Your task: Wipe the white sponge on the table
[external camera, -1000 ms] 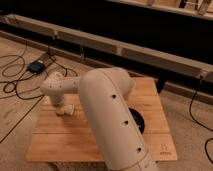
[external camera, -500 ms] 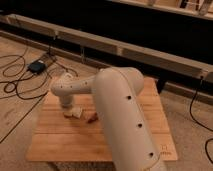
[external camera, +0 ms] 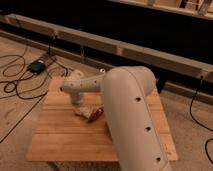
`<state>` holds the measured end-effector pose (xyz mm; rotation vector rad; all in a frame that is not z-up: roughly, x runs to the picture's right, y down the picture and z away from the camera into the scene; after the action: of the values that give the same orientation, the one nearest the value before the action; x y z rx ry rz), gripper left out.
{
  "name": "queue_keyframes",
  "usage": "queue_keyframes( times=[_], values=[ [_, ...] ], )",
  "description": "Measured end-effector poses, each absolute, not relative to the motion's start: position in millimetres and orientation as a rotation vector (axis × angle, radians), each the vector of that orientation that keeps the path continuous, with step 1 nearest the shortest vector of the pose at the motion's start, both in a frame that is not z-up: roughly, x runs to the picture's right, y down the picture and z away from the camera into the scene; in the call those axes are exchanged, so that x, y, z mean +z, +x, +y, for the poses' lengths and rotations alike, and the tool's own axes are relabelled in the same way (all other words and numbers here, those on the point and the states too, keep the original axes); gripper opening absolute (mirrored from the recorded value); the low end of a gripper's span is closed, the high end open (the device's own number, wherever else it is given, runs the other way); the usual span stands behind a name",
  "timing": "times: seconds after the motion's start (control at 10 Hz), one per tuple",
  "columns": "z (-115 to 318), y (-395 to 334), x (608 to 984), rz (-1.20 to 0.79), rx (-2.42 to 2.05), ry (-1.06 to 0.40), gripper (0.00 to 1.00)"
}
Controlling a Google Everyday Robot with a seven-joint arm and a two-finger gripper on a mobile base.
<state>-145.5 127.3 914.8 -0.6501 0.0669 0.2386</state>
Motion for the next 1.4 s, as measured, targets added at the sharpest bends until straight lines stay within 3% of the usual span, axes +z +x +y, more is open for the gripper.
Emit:
queue_keyframes(
  times=[0.7, 1.4],
  values=[
    [64, -147, 952, -0.041, 0.384, -0.566, 0.0],
    [76, -206, 959, -0.197, 0.353, -0.639, 0.0]
  ],
)
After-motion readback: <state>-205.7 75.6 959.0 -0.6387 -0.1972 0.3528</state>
